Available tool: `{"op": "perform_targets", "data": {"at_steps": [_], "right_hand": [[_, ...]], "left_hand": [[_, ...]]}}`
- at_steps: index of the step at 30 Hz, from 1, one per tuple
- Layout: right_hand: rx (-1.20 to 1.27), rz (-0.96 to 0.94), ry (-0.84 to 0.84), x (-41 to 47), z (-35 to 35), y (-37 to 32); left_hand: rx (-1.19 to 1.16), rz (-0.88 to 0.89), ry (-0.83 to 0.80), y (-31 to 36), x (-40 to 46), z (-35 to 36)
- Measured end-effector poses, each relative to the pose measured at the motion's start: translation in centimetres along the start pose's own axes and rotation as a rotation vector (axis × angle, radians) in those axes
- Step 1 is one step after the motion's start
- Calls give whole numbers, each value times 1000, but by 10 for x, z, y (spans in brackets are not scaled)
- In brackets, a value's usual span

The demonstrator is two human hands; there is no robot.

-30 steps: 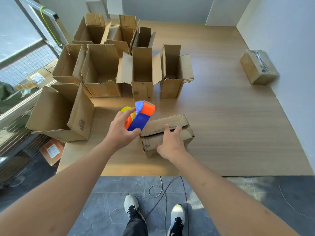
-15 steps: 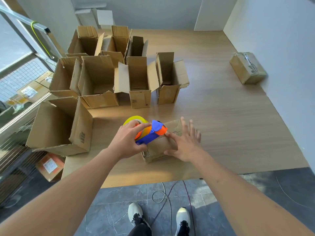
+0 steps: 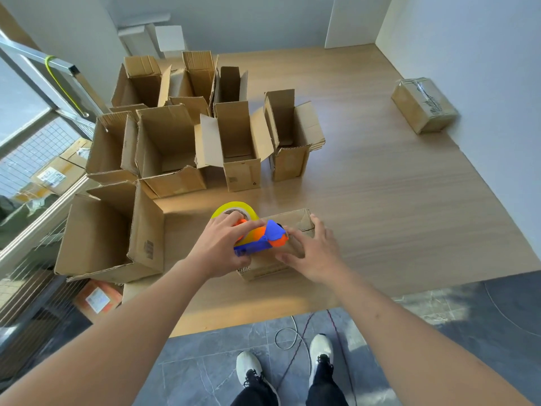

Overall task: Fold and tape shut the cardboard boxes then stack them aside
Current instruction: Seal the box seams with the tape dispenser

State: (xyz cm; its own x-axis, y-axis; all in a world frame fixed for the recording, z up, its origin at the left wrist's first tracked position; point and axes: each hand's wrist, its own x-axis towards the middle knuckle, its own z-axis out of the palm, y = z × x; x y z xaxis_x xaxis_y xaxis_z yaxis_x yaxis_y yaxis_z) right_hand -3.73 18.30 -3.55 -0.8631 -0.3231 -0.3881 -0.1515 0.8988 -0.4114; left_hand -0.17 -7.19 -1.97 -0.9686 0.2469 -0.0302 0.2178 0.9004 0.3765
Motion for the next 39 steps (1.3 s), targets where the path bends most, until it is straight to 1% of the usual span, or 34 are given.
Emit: {"op": "perform_targets", "data": {"at_steps": [2,3,4,6,7,9,11,14,22,24,27,30,33,39], "right_hand": [[16,-73,132,3,-9,4],[78,-140,199,7,-13,7],[160,-215,232,10,-15,12],[319,-343,192,16,-18,18],[398,-358,147,17,-19,18],[586,-270,79,22,-23,13],[691,-209,0,29,-24,12],[714,-240,-153,36,-25,18],[706,-293,-313,46,-32,28],[729,-300,-322,47,-31,28],[741,-292,-272,51,-26,29],[758,-282,-263,51,-24,28],[727,-256,-257,50,-26,25],[797,-183,-331,52,-26,21]], "left_hand": [[4,9,-8,2,2,2],[5,11,-6,2,3,3],[8,13,-3,2,3,3],[21,19,-4,4,4,3],[28,24,-8,4,4,3],[50,41,-15,6,4,3],[81,61,-22,7,4,4],[105,88,-32,10,3,4],[111,94,-25,16,-1,3],[113,91,-28,16,0,3],[114,83,-36,16,1,3],[119,68,-53,16,2,2],[117,52,-71,16,3,2],[123,42,-109,19,10,-2]]}}
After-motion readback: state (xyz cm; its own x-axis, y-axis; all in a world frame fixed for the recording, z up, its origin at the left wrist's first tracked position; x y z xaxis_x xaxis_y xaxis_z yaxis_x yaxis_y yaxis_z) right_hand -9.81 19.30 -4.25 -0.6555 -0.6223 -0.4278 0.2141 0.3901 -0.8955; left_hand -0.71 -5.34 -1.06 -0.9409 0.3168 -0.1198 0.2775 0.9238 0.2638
